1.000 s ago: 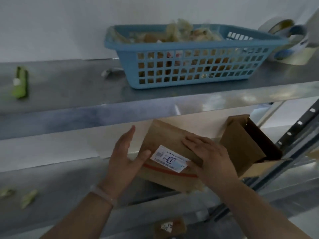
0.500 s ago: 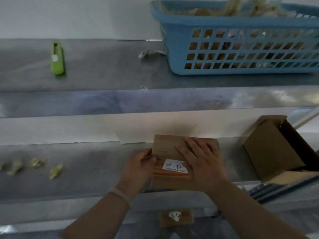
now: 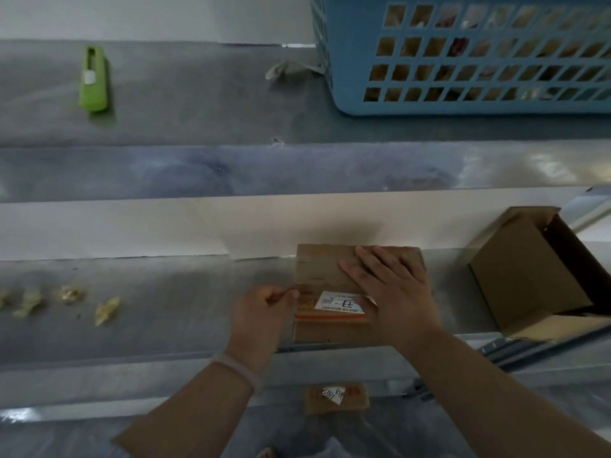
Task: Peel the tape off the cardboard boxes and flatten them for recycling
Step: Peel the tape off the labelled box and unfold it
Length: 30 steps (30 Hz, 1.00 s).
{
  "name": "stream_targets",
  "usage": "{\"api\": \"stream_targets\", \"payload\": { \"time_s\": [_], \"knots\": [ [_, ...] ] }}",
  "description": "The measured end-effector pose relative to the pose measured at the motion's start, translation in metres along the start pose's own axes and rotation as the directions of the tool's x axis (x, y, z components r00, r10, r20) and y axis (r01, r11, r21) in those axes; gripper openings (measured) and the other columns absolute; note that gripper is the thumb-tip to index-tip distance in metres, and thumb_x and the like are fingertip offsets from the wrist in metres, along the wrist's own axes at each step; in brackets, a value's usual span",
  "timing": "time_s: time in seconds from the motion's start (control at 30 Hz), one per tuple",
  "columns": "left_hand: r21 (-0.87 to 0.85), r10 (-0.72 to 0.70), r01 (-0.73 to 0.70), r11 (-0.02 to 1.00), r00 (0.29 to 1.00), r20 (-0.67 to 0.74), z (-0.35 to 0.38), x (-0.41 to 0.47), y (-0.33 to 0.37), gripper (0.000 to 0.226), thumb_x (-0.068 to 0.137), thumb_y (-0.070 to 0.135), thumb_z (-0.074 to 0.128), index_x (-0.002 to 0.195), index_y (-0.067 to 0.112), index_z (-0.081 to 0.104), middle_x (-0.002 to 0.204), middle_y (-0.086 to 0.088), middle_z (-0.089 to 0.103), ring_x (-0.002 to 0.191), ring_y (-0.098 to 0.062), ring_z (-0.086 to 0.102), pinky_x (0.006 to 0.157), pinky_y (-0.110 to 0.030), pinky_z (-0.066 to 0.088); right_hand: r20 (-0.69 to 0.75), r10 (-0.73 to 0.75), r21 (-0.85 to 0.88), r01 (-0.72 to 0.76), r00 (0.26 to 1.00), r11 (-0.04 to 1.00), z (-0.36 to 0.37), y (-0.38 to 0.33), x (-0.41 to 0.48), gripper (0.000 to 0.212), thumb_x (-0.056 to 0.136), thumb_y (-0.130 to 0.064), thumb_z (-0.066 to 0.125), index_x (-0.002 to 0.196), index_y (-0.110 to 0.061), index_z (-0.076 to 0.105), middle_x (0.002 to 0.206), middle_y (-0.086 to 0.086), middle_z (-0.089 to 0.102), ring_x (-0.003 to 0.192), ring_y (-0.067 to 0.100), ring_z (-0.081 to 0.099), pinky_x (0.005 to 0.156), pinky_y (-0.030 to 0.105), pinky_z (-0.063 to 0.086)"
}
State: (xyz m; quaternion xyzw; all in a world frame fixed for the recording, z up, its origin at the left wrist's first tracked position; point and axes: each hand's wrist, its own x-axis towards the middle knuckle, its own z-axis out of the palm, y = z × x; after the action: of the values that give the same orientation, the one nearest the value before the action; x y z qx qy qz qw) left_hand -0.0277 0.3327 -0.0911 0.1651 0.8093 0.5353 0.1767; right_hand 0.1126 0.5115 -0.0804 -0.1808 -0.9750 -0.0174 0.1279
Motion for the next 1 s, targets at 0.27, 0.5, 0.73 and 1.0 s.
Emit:
{"api": "stream_targets", "payload": {
  "time_s": [0.27, 0.5, 0.73, 1.0],
  "knots": [
    [0.195, 0.145, -0.151, 0.969, 0.988, 0.043, -0.001, 0.002, -0.004, 0.026, 0.085, 0.023, 0.069, 0.063, 0.028, 0.057, 0.059, 0.02, 0.062, 0.062, 0.016, 0.054, 0.051, -0.002, 0.038, -0.025, 0.003, -0.016, -0.003, 1.0, 1.0, 0.001, -0.001, -0.003, 0.061, 0.088, -0.041, 0.061, 0.144, -0.04, 0.039, 0.15, -0.005, 0.043, 0.139, 0.022, 0.039, 0.11, 0.052, 0.032],
    [0.008, -0.065, 0.065, 0.998, 0.959, 0.275, -0.011, 0.006, 0.005, 0.017, 0.09, 0.016, 0.063, 0.074, 0.016, 0.062, 0.062, 0.006, 0.066, 0.062, -0.005, 0.061, 0.059, -0.012, 0.051, -0.012, 0.03, -0.011, -0.03, 0.999, 0.999, -0.003, -0.005, -0.004, 0.06, 0.086, -0.04, 0.062, 0.143, -0.039, 0.041, 0.15, -0.006, 0.044, 0.139, 0.022, 0.039, 0.11, 0.051, 0.032],
    [0.088, 0.201, -0.208, 0.974, 0.977, 0.075, -0.015, 0.01, 0.012, 0.022, 0.086, 0.011, 0.065, 0.071, 0.026, 0.059, 0.069, 0.006, 0.062, 0.068, -0.01, 0.057, 0.068, -0.029, 0.049, 0.023, 0.034, -0.01, -0.034, 0.999, 0.999, -0.004, -0.004, -0.002, 0.061, 0.087, -0.041, 0.06, 0.144, -0.04, 0.039, 0.151, -0.006, 0.041, 0.14, 0.022, 0.036, 0.111, 0.051, 0.03],
    [0.107, 0.371, -0.369, 0.923, 0.929, 0.002, -0.02, 0.037, 0.025, 0.027, 0.09, 0.015, 0.06, 0.079, 0.039, 0.053, 0.082, 0.016, 0.066, 0.076, -0.003, 0.066, 0.069, -0.036, 0.059, 0.005, 0.01, -0.007, -0.01, 1.0, 1.0, -0.003, -0.004, -0.004, 0.06, 0.087, -0.042, 0.058, 0.144, -0.04, 0.038, 0.151, -0.005, 0.042, 0.139, 0.022, 0.038, 0.11, 0.051, 0.031]
  ]
}}
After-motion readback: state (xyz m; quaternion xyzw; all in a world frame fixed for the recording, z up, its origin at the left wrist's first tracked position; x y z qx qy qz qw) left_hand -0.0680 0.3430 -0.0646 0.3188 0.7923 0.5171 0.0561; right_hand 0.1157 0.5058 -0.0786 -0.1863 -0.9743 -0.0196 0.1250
